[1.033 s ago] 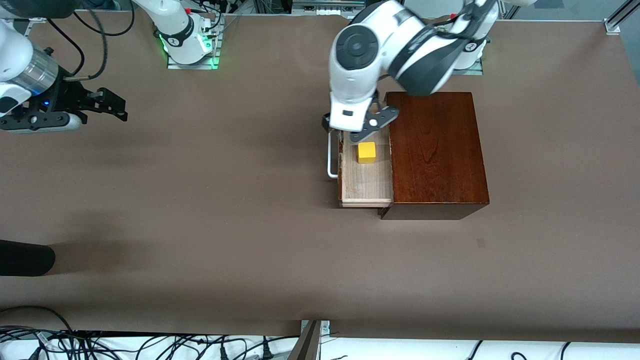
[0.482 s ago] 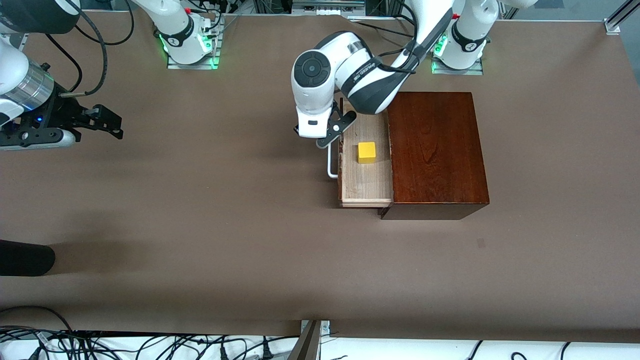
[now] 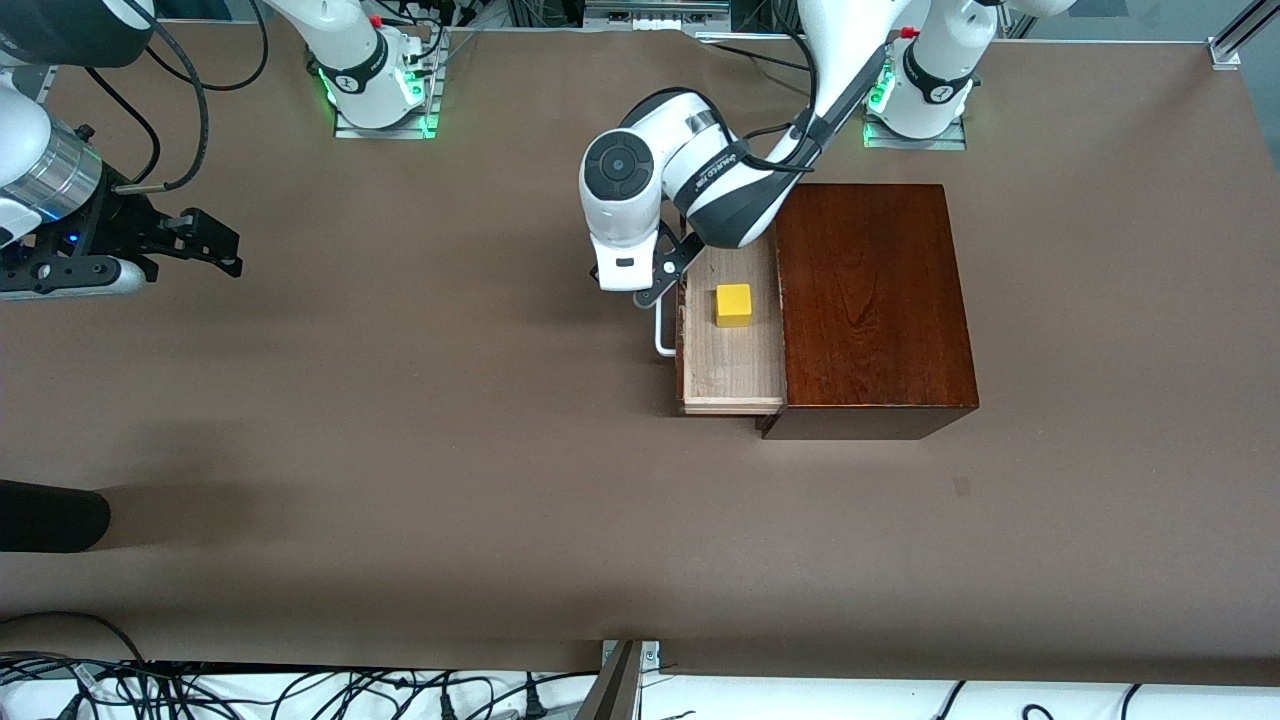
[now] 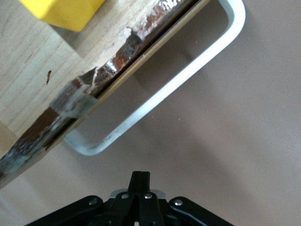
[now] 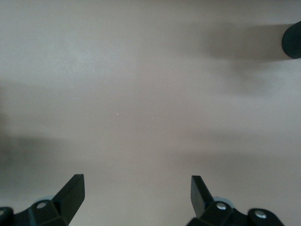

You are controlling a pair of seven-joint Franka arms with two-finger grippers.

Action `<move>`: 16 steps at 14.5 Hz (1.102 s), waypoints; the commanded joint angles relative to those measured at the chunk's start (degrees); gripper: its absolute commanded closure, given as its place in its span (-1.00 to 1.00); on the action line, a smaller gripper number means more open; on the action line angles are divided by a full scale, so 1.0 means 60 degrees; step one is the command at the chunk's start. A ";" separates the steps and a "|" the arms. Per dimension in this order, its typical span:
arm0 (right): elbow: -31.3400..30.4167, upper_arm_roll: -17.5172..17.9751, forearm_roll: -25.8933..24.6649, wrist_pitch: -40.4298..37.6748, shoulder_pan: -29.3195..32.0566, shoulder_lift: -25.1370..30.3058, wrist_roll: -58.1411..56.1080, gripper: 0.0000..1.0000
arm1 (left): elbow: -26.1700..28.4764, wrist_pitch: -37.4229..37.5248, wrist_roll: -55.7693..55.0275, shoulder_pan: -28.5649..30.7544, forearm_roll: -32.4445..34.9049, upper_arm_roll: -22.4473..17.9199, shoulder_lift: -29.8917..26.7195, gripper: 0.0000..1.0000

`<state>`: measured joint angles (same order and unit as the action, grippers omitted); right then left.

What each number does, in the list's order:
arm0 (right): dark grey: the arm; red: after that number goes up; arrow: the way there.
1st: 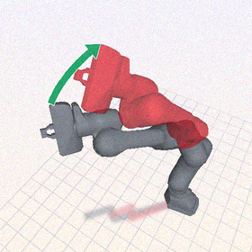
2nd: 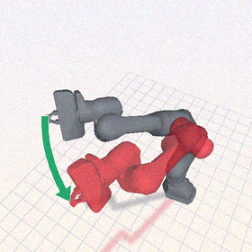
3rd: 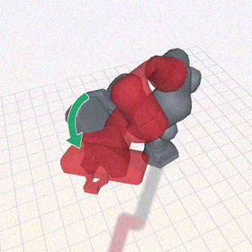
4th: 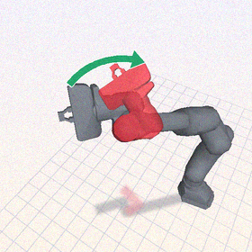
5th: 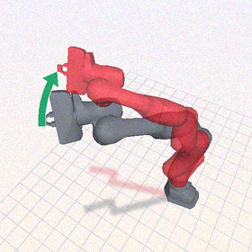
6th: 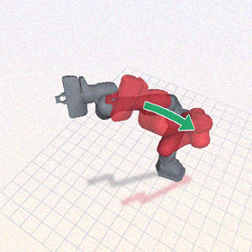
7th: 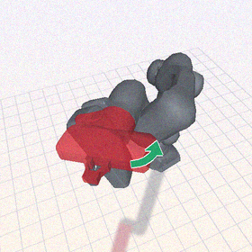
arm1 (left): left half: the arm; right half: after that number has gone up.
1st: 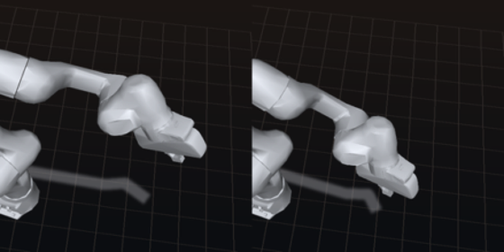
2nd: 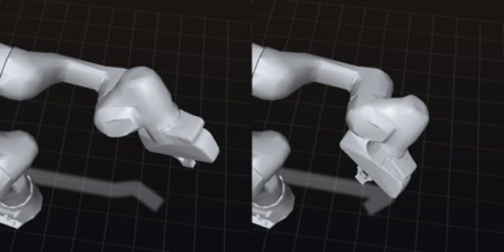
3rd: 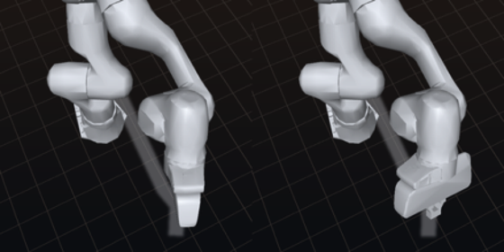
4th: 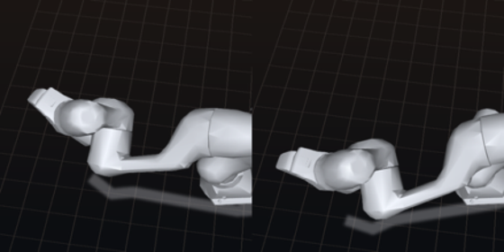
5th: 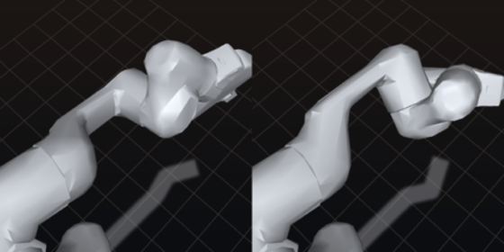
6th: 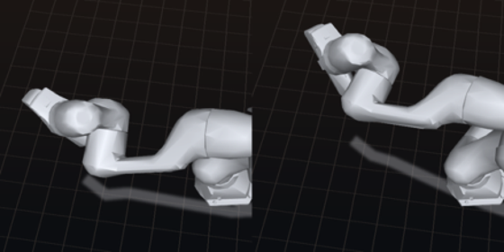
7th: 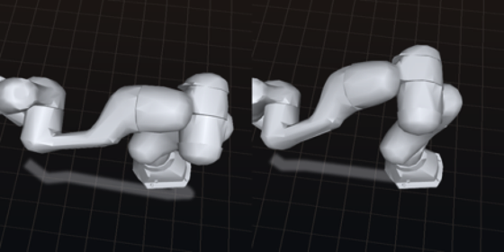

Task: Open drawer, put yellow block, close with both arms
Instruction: 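Move the left gripper down to the drawer front beside the handle, then push the drawer shut into the box with the left gripper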

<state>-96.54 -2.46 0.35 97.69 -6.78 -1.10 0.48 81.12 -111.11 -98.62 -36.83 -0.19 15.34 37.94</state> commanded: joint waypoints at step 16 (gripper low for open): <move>0.0109 -0.0278 -0.0044 -0.0564 -0.0086 0.0066 -0.0197 -1.00 | -0.0102 0.1011 0.0409 -0.0015 0.1761 -0.0608 -0.0141 1.00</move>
<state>-96.54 -4.17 0.35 95.48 -7.36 -1.09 0.06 80.50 -108.58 -98.38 -37.20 8.00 12.85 38.65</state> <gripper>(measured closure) 0.000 0.991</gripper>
